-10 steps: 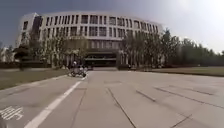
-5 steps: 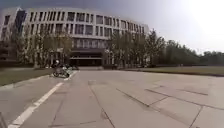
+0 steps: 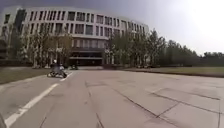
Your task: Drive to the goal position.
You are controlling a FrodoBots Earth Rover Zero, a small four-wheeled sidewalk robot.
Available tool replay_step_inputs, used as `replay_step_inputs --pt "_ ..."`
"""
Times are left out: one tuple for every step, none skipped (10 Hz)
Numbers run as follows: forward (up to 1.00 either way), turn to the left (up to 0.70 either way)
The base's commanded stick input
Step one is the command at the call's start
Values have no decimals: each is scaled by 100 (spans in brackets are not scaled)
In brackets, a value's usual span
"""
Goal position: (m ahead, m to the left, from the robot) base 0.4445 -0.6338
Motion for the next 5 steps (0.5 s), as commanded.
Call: replay_step_inputs --pt "70 0" --pt "70 0" --pt "70 0" --pt "70 0" --pt "70 0"
